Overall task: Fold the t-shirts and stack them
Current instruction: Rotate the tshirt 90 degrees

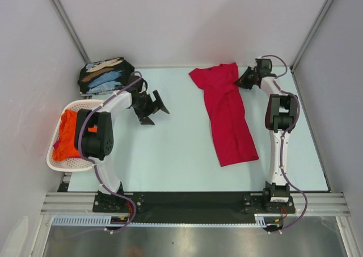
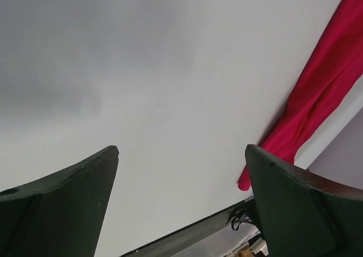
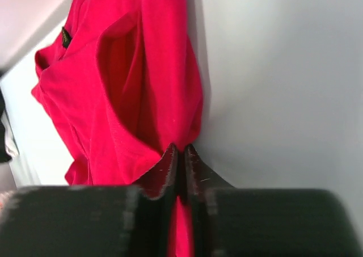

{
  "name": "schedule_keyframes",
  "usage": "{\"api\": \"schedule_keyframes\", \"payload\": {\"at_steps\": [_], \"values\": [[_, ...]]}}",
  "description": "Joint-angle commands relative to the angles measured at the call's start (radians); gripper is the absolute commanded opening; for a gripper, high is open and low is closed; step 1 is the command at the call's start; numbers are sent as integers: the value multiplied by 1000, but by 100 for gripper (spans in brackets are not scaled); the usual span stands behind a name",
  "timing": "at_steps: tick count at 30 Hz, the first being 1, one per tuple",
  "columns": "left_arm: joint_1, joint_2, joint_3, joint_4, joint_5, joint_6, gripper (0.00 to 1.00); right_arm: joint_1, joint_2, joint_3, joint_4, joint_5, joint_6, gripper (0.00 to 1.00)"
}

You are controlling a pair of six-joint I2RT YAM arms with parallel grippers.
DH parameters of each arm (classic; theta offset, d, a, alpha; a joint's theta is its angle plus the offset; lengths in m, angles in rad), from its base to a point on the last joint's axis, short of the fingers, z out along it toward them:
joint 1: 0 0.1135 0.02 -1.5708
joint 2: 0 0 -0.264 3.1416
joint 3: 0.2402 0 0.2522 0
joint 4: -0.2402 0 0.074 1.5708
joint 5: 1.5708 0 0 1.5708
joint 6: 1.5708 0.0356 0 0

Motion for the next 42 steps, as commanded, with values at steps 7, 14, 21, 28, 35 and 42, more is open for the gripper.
{"api": "schedule_keyframes", "payload": {"at_steps": [7,14,21,28,35,42], "values": [[-113,101,138,81,205,-3,100,-58,-279,-204,-158,24,-37,71],[-315,280,301,147,347,-93,100,-112,-604,-426,-369,49,-94,86],[-412,365,348,209,376,-187,100,-136,-816,-615,-573,81,-107,82],[-506,392,328,234,383,-222,100,-179,-936,-750,-589,78,-125,82],[-584,423,316,159,356,-232,93,-237,-959,-723,-592,37,-122,82],[-681,409,221,107,336,-256,83,-322,-950,-677,-580,5,-134,82]]}}
